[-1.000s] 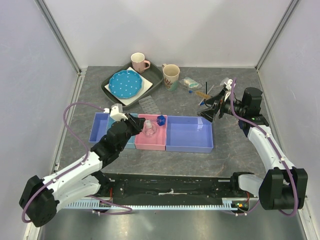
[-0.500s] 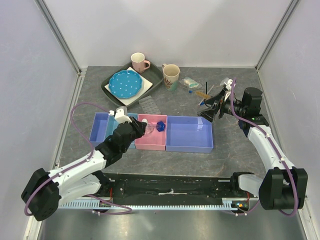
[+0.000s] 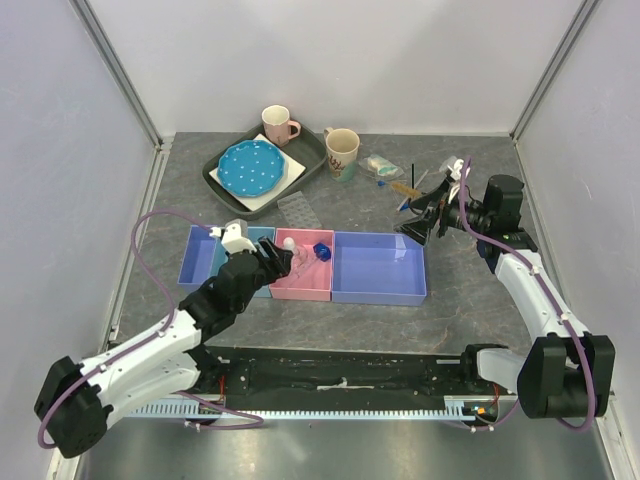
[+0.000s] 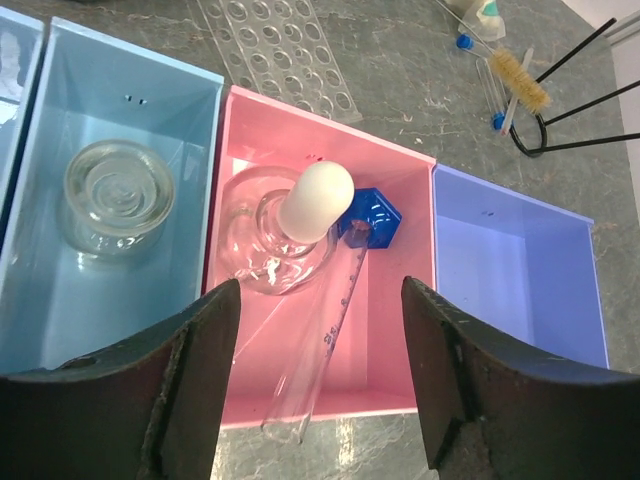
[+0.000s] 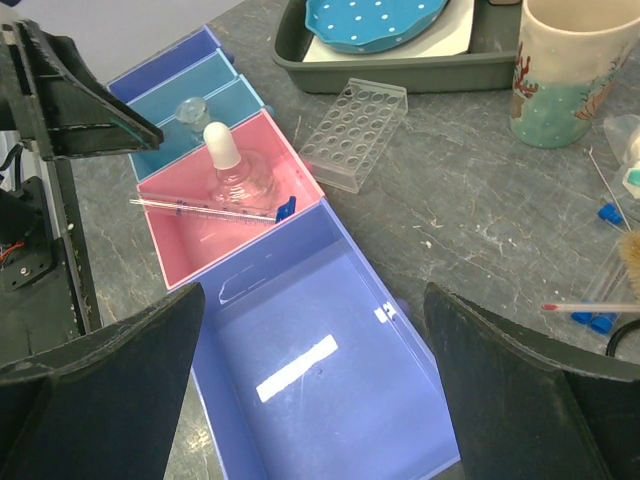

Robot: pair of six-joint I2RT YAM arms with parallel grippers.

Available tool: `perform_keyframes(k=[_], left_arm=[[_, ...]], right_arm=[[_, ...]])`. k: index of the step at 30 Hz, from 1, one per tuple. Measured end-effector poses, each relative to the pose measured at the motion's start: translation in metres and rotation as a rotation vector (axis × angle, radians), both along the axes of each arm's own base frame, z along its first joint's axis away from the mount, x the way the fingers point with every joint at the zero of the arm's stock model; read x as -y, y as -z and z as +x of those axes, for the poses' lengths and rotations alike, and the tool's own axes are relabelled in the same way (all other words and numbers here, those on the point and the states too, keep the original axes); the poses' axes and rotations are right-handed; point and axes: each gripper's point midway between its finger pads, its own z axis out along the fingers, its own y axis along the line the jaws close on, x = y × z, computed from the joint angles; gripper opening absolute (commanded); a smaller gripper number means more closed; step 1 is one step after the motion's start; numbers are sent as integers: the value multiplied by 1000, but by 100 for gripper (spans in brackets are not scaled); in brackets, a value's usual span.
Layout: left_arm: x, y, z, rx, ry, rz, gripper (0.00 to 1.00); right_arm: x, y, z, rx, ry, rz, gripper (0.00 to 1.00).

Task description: Organize the chemistry lab equipment

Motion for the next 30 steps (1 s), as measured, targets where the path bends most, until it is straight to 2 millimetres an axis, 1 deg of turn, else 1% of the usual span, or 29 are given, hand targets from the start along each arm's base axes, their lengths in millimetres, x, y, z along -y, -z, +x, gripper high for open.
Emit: perform_keyframes(k=[3,4,6,7,9,10,15,19,21,23,26,28,30], left_arm=[[-6,-2,-7,-6,0,4,79],[-8,-2,-9,-10,0,7,83],[-12,-3,-13,-18,2,16,87],[-14,-4,-16,-22,4,22,92],[-16,-12,-18,-15,13,33,98],[-16,-18,-19,-6,22,41,100],[-19,-60,-17,69,81,100,100],[-29,-94,-5,115,99,202,100],[-36,-104,4,123,106,257,100],[-45,-103,14,111,113,314,100],[-56,-90,24,73,124,386,100],[-62,-80,26,40,139,426,100],[-62,-76,26,32,160,444,100]], right_arm=[[5,2,2,-5,15,-5,98],[9,3,3,-4,24,-7,98],[13,5,4,-5,35,-15,98],[16,7,5,-6,40,-21,98],[19,12,5,-8,44,-38,98],[21,15,5,-8,44,-49,98],[27,29,5,-15,45,-110,98],[31,35,13,-40,37,-157,98],[33,32,19,-42,28,-191,98],[35,24,28,-34,26,-243,98],[32,8,42,4,21,-334,98],[24,-2,51,38,14,-393,98],[13,-10,57,74,1,-448,98]])
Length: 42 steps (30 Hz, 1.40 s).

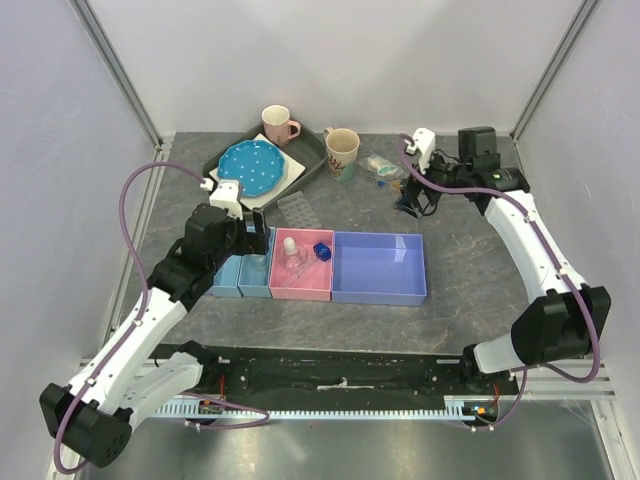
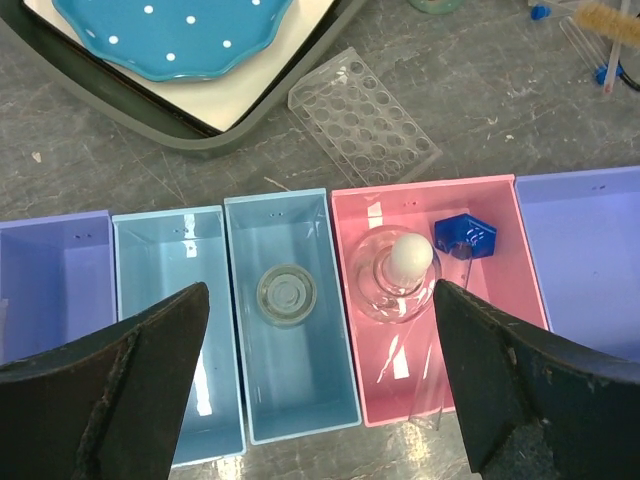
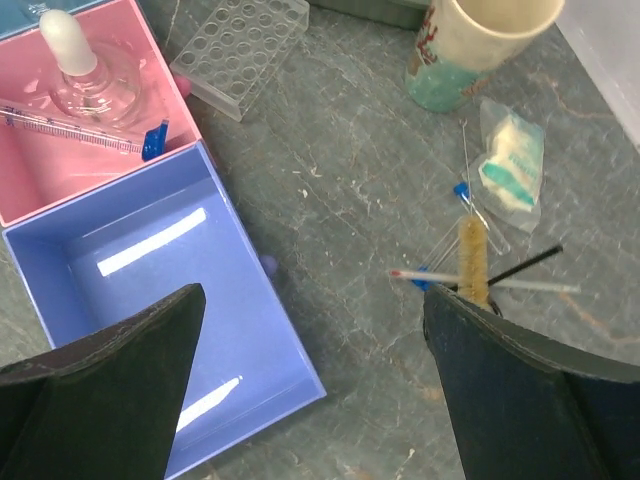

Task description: Organize the chemistry lab equipment

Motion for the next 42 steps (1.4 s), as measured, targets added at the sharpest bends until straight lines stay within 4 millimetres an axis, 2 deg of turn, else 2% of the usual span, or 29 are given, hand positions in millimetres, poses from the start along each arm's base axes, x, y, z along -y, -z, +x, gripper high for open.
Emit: perform_keyframes(k=[3,6,12,22,27,34,42], left_arm=[[-1,0,-2,7,25,17,100],[-4,1,-8,14,30,28,100],[-9,-3,-12,37,25,37,100],[-15,-6,-15,60,9,46,100],[-20,-14,-17,90,-9,42,100],[-23,-21,-19,116,-22,37,99],[-23,-22,-19,118,-21,36,99]], right_arm=[[-17,-4,4,22,-33,-55,98],[-25,-6,14,37,-42,-99,98],[-36,-17,50,101,-34,-200,98],[-61,18,89,88,11,-366,98],[-58,29,115,107,85,-455,98],[-44,51,138,114,161,-588,98],[-30,89,162,123,216,-745,86]])
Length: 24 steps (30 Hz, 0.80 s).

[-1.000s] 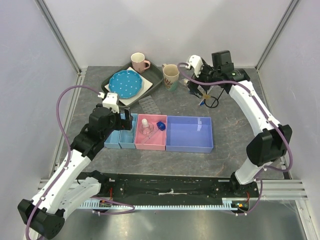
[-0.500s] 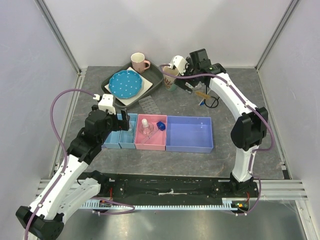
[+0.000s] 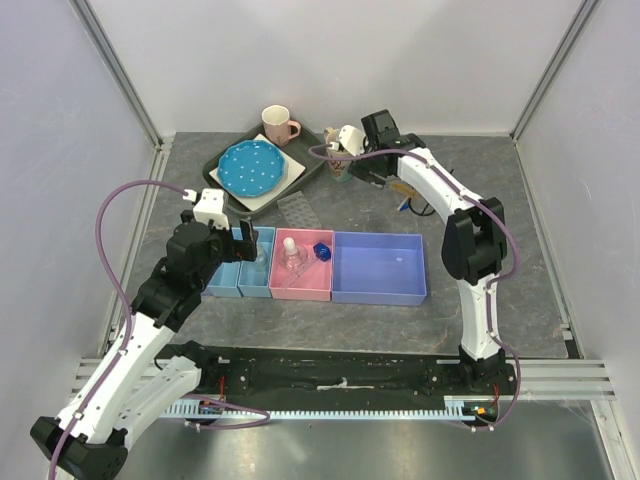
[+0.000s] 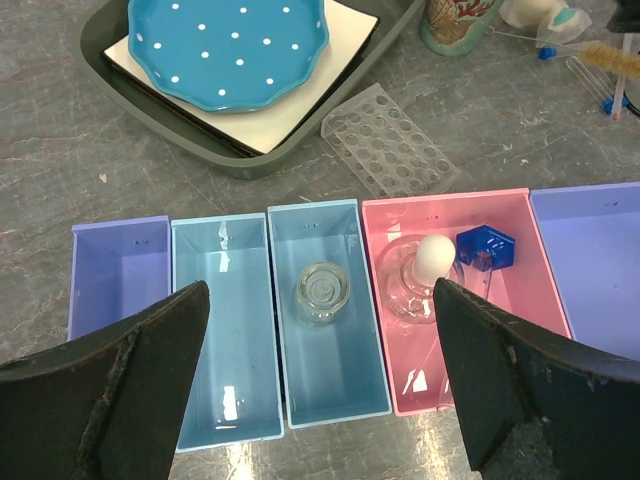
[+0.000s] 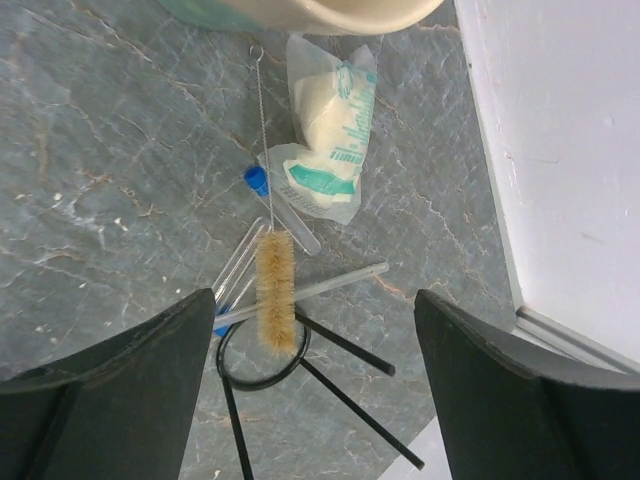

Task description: Organize the chemistry lab equipment

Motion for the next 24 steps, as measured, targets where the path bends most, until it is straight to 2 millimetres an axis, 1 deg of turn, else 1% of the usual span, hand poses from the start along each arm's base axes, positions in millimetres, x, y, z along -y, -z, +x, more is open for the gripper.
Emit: perform_keyframes(k=[3,4,9,10,13,21,24], left_arm=[[0,0,0,1,0,0,99],[0,1,0,0,0,1,99],[-1,5,-1,-7,3,10,99],[-1,5,-1,-7,3,10,99],[-1,5,-1,-8,3,11,99],[-1,6,0,-11,2,12,99],[0,7,0,-14,2,13,99]], right_arm=[[5,15,6,-6,14,-44,81],[5,19,7,-8,16,-53,78],[7,34,12,-16,25,-71,69],[9,37,13,-19,29,-70,66],[11,46,15,-37,34,-62,63],[27,75,17,-97,62,-50,57],[30,84,17,-115,70,-43,55]])
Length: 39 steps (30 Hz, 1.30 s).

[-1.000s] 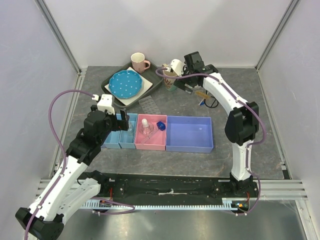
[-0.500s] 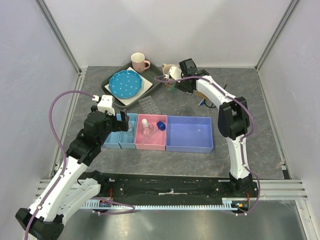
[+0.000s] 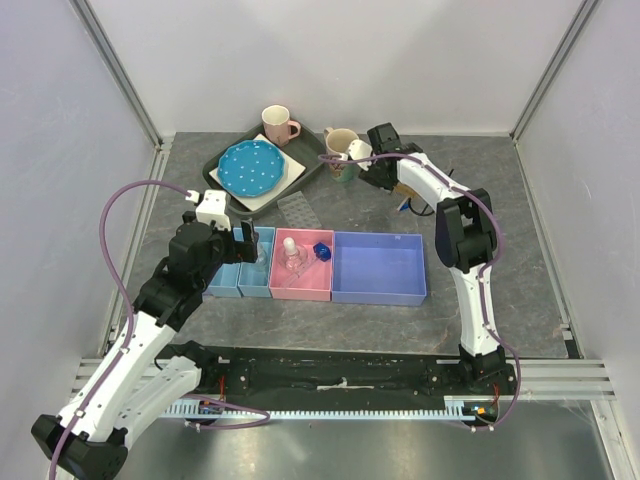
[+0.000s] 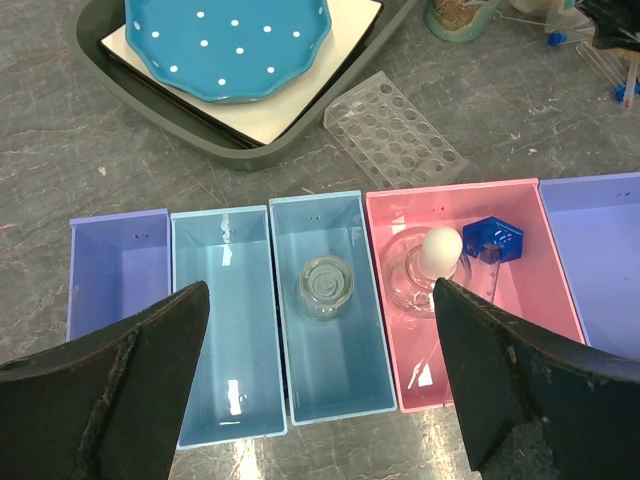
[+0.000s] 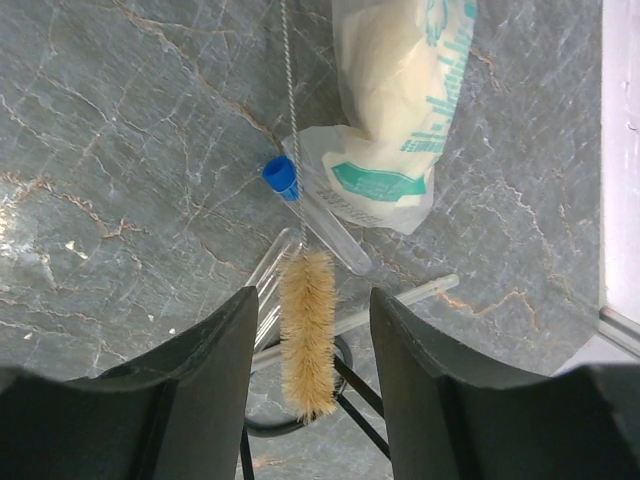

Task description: Organize the chemistry lab equipment

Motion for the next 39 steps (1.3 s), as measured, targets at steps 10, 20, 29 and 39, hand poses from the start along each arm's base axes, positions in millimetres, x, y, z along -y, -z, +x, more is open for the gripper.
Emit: perform_keyframes(k=[10,20,29,39], left_arm=[[0,3,1,-9,0,5,99],[0,4,1,-11,0,6,99],[0,4,1,-11,0,6,99],[0,4,1,-11,0,6,99]], right_arm=[[-2,14,-2,-28,0,14,46],[-1,18,-3,-46,11,53,38],[-3,24,-4,-62,6,66,33],[-2,33,-8,-97,5,77,22]])
